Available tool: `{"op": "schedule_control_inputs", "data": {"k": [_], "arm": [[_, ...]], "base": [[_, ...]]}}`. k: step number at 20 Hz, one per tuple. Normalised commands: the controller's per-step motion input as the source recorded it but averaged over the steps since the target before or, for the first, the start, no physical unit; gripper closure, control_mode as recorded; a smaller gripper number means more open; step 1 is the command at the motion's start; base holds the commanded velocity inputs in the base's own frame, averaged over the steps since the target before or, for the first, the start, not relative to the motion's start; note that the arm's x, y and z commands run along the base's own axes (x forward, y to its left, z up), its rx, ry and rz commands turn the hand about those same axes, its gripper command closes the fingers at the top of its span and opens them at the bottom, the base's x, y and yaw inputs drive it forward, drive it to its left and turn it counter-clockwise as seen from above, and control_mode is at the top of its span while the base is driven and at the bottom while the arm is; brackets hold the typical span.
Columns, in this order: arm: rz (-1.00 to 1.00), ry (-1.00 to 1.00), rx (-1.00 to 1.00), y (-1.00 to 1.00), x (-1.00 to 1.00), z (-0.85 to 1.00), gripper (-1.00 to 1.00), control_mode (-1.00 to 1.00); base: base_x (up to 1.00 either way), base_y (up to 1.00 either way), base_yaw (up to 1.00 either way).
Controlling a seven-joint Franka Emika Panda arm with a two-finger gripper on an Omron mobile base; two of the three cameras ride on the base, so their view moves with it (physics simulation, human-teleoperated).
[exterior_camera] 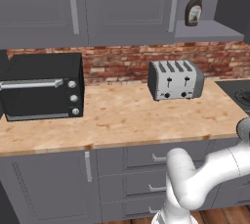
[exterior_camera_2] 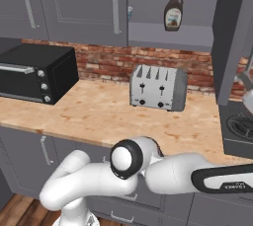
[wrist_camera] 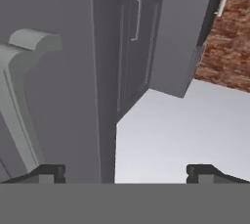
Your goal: Pick the mug and place it in the sink. Pick the bowl and place it in the open cabinet and then close the cabinet.
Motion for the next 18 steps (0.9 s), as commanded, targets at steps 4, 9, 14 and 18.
{"op": "schedule_control_inputs", "data": {"k": [4, 9, 14, 18], "arm": [[-0.01, -0.07, -0.21, -0.18, 0.1, 0.0, -1.0, -1.0], [0.0, 0.0, -0.11, -0.45, 0.26, -0.03, -1.0, -1.0], [0.0, 0.02, -0.07, -0.54, 0.61, -0.01, -1.0, -1.0], [-0.02, 0.04, -0.09, -0.58, 0.52, -0.04, -1.0, -1.0]], "base": [[0.0, 0.0, 0.0], [0.0, 0.0, 0.0], [0.0, 0.0, 0.0], [0.0, 0.0, 0.0]]}}
